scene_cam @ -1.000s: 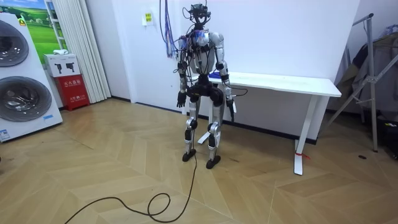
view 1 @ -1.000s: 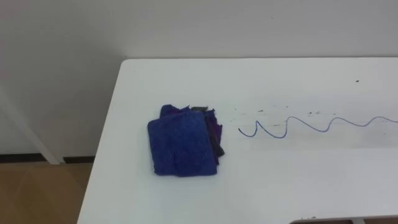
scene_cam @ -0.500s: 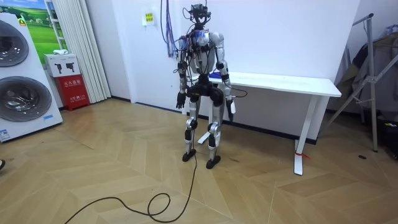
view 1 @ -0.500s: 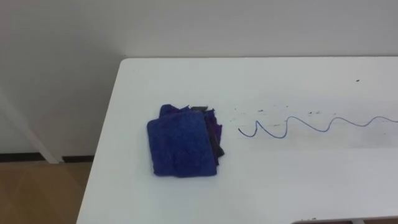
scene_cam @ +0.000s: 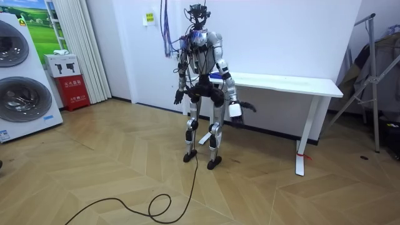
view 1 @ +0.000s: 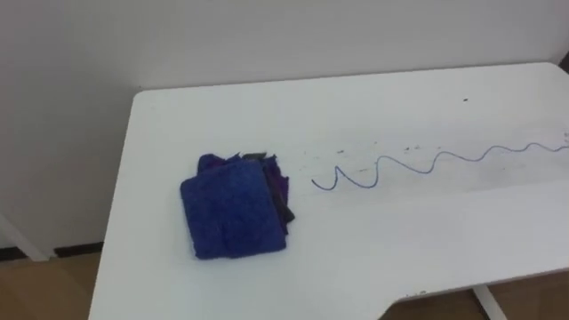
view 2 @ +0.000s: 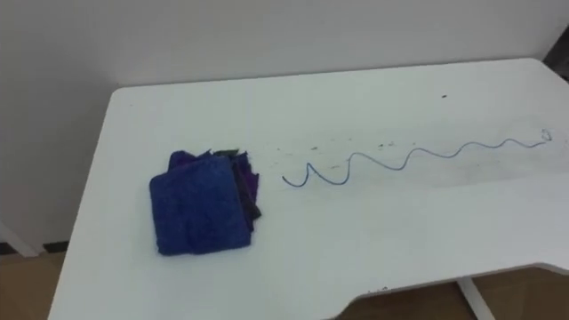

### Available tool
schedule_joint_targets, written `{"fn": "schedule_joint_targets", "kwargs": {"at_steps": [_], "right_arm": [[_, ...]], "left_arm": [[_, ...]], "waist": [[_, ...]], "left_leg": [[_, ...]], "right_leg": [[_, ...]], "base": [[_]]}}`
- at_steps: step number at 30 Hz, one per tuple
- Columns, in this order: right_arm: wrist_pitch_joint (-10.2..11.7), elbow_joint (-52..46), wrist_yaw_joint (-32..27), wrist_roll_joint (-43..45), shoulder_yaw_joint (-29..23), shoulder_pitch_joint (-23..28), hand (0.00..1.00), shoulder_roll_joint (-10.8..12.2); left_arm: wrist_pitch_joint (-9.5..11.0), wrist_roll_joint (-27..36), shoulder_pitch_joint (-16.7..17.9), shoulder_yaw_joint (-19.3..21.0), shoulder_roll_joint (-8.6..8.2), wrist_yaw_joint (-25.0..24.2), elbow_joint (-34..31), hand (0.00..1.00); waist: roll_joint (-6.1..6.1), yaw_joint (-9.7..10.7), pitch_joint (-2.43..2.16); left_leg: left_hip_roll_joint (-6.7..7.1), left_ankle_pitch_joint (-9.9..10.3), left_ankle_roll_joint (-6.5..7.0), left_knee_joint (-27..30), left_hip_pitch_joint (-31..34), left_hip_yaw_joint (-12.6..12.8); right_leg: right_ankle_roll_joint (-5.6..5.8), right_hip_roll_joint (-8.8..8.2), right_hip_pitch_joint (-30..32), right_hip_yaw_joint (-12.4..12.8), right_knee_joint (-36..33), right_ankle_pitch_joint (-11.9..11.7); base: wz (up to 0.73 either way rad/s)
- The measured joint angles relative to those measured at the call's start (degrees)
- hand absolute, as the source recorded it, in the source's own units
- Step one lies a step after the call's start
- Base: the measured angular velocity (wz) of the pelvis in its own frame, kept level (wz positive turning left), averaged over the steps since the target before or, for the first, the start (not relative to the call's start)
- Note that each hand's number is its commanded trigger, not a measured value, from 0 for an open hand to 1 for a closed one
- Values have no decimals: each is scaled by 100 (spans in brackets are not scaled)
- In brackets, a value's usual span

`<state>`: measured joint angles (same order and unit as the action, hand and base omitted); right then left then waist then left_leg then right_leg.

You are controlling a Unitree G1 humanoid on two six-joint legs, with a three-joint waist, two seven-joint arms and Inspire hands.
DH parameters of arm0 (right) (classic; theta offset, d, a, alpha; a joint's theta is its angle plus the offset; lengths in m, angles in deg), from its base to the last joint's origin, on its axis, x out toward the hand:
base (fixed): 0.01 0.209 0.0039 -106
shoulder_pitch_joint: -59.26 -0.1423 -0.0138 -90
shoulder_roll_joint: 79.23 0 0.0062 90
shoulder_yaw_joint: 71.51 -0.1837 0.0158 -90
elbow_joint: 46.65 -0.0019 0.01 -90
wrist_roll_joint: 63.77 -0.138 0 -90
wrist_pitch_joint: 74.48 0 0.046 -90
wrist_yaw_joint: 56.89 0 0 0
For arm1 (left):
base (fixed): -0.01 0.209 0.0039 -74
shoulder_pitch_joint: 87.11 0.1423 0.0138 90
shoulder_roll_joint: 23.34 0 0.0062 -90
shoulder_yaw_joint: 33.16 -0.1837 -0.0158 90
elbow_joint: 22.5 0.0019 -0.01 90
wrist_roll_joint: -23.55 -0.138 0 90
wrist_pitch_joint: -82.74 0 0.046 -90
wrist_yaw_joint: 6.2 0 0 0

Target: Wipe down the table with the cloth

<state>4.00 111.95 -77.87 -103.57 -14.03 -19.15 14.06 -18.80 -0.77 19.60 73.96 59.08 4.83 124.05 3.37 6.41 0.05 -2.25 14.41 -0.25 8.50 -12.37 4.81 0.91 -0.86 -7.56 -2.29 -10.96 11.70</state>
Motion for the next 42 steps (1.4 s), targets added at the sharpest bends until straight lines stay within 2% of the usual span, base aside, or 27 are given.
{"fn": "schedule_joint_targets", "kwargs": {"at_steps": [2,3,6,7,8,10,11,14,17,18,20,23,24,27,29,32,35,38,42], "right_arm": [[117,-947,-481,465,114,-218,0,-83],[167,-1174,-569,556,154,-272,0,-107],[234,-2634,-967,1368,266,-562,0,-152],[344,-3214,-1115,1826,431,-648,0,-169],[449,-3711,-1217,2279,566,-715,0,-178],[484,-4556,-1332,2915,859,-718,0,-175],[526,-4824,-1340,3060,956,-720,0,-174],[697,-5925,-1350,4284,1536,-755,0,-174],[802,-6560,-1212,5227,2098,-807,0,-172],[823,-6653,-1157,5383,2187,-828,0,-173],[850,-7023,-979,5941,2537,-918,0,-173],[924,-7176,-713,6542,3050,-1251,0,-175],[926,-7185,-649,6713,3144,-1305,0,-175],[953,-7475,-357,7461,3706,-1397,0,-181],[1052,-7650,-134,7865,4168,-1435,0,-185],[1071,-7598,144,8091,4676,-1551,0,-192],[1076,-7461,444,8157,5118,-1553,0,-196],[1064,-7153,794,8539,5352,-1553,0,-196],[1058,-6913,1010,8770,5449,-1551,0,-193]], "left_arm": [[34,-5,-72,-110,24,52,-65,0],[38,-5,-72,-156,23,59,-116,0],[138,-6,-68,-239,33,59,-190,0],[182,-3,-96,-344,69,61,-187,0],[235,-1,-103,-464,103,64,-178,0],[317,-8,-105,-597,131,68,-140,0],[317,-9,-102,-638,135,68,-139,0],[322,-5,-92,-938,125,75,-138,0],[353,-8,-93,-1162,125,81,-128,0],[368,-14,-90,-1183,122,81,-128,0],[451,-44,-59,-1281,122,79,-127,0],[505,-13,-72,-1309,129,67,-105,0],[511,-9,-70,-1332,131,64,-106,0],[582,-59,-144,-1564,149,29,-92,0],[585,-62,-228,-1595,152,-60,-96,0],[584,-65,-316,-1669,158,-129,-100,0],[583,-87,-340,-1750,163,-150,-119,0],[581,-268,-339,-1749,165,-215,-141,0],[575,-284,-346,-1743,166,-326,-139,0]], "waist": [[47,-38,-3],[35,-45,10],[67,-80,1],[46,-98,12],[31,-145,3],[-8,-222,-13],[-5,-221,-9],[-24,-452,9],[-30,-567,16],[-30,-594,17],[-20,-778,32],[2,-867,51],[11,-866,46],[26,-1109,37],[41,-1197,29],[47,-1416,32],[61,-1505,24],[77,-1643,26],[126,-1668,52]], "left_leg": [[-1,0,0,22,87,96],[-4,0,1,22,101,108],[-3,-1,2,62,197,143],[-4,-1,2,86,243,147],[-5,-1,2,88,267,148],[-9,-2,2,94,269,158],[-10,-2,2,95,272,157],[-11,-2,1,92,265,149],[-14,-2,1,86,268,132],[-14,-2,1,85,266,129],[-16,-2,1,80,227,124],[-24,-2,1,75,225,112],[-24,-2,1,73,225,113],[-24,-2,2,64,257,92],[-24,-3,1,67,288,-20],[-20,-3,2,67,327,-125],[2,-4,2,93,379,-273],[2,-5,2,93,396,-344],[4,-7,3,94,416,-386]], "right_leg": [[5,0,154,57,-87,-20],[7,3,163,65,-82,-40],[12,7,257,97,-95,-69],[14,15,285,119,-89,-73],[14,19,306,123,-78,-75],[11,23,339,126,-82,-76],[11,23,344,120,-85,-77],[10,19,346,42,-82,-77],[10,18,318,8,-78,-77],[10,16,309,-7,-76,-77],[10,14,262,-43,-70,-77],[10,1,237,-220,-57,-77],[9,-4,230,-264,-57,-77],[10,-11,243,-310,-57,-77],[9,-24,246,-453,-56,-77],[9,-42,210,-600,-26,-77],[10,-71,164,-742,37,-78],[10,-70,157,-764,35,-77],[10,-83,137,-881,36,-77]], "base": [[-22],[-13],[-5],[0],[0],[0],[0],[-6],[-1],[4],[0],[1],[15],[6],[22],[20],[28],[9],[9]]}}
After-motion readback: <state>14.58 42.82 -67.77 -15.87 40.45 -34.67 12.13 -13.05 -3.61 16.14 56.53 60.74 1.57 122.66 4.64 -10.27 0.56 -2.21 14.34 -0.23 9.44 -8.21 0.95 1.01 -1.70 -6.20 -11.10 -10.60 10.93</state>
